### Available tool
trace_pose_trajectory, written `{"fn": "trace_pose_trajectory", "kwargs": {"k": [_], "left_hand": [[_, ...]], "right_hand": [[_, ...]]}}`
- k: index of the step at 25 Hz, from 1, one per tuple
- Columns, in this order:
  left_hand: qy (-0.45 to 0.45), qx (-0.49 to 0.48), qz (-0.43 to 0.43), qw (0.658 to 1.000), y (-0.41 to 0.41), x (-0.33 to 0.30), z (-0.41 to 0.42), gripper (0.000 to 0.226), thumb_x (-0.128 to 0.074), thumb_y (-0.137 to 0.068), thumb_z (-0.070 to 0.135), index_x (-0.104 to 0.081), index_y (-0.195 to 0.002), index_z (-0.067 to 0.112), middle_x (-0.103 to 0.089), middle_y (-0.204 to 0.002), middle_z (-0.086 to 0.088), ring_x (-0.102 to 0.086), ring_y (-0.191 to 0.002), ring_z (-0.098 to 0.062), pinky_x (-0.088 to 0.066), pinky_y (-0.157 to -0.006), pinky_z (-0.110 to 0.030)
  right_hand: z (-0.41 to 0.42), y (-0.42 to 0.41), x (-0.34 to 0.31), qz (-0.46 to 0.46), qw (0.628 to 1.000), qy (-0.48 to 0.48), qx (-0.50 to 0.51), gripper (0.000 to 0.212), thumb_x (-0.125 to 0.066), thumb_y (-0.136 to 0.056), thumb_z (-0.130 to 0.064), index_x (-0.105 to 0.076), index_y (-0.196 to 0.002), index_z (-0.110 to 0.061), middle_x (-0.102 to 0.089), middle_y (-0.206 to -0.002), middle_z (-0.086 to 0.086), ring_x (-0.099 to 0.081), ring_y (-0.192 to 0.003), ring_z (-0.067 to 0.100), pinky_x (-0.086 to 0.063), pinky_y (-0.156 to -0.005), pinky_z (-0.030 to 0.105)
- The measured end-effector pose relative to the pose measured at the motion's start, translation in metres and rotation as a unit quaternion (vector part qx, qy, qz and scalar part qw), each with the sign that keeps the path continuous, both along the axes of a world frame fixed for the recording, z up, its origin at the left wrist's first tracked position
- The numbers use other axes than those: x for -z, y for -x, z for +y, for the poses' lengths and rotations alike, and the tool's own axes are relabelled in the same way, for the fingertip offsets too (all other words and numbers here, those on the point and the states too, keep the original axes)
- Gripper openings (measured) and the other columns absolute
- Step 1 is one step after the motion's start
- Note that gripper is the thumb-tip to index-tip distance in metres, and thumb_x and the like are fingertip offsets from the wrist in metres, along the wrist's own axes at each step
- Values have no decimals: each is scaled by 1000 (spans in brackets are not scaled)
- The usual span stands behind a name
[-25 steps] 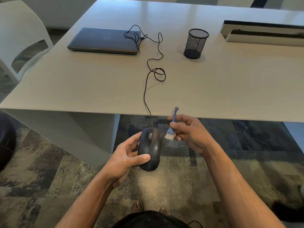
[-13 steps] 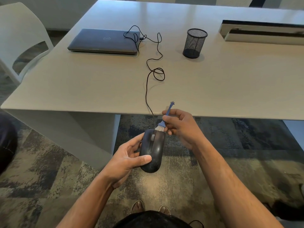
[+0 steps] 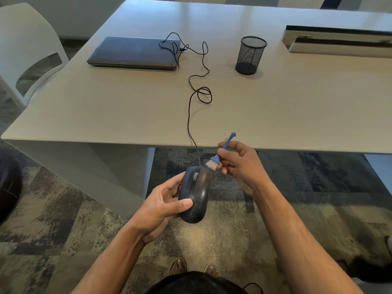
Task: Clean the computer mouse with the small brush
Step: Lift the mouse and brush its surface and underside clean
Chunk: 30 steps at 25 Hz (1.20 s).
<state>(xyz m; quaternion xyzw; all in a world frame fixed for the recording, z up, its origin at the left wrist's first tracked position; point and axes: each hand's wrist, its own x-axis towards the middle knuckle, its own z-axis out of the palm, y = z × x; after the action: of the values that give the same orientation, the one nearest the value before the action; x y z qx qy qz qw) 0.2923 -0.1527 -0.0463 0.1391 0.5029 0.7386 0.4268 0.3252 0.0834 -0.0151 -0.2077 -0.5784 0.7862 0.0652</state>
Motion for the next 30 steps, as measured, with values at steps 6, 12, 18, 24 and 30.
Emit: {"fn": "trace_pose_trajectory", "kwargs": {"k": [6, 12, 18, 24, 30], "left_hand": [[-20, -6, 6, 1000, 1, -4, 1, 66, -77, -77, 8, -59, -139, 23, -60, -142, -9, -63, -123, -29, -56, -91, -36], [-32, -29, -14, 999, 0, -5, 1, 65, -77, -76, 8, -61, -137, 21, -61, -141, -10, -64, -121, -29, -57, -89, -35], [-26, -38, -23, 999, 2, -8, 4, 62, -71, -81, 2, -58, -139, 18, -62, -139, -13, -66, -119, -29, -58, -85, -35], [-21, -57, -38, 997, 9, -10, 7, 59, -65, -82, 3, -56, -139, 10, -64, -133, -20, -68, -108, -27, -62, -80, -37], [-14, -66, -44, 997, 20, -11, 7, 54, -65, -82, 4, -59, -136, 8, -68, -126, -20, -70, -103, -28, -62, -81, -37]], "right_hand": [[-13, -2, 4, 3, 1000, 20, 0, 10, -62, -97, -3, -61, -107, -2, -70, -67, 8, -57, -52, 13, -48, -47, 21], [-19, -13, 8, 26, 999, 28, 39, 11, -62, -97, -1, -58, -106, -3, -69, -66, 9, -63, -53, 16, -49, -47, 23], [-33, -28, 14, 77, 991, 15, 107, 14, -62, -97, -1, -54, -107, -4, -72, -71, 12, -69, -62, 20, -52, -53, 24], [-48, -41, 16, 113, 988, -41, 96, 13, -63, -97, -2, -55, -107, -5, -71, -74, 22, -66, -61, 27, -55, -56, 30], [-44, -47, 7, 112, 991, -61, 31, 11, -63, -96, 2, -57, -102, -5, -70, -73, 26, -66, -57, 25, -57, -54, 31]]}}
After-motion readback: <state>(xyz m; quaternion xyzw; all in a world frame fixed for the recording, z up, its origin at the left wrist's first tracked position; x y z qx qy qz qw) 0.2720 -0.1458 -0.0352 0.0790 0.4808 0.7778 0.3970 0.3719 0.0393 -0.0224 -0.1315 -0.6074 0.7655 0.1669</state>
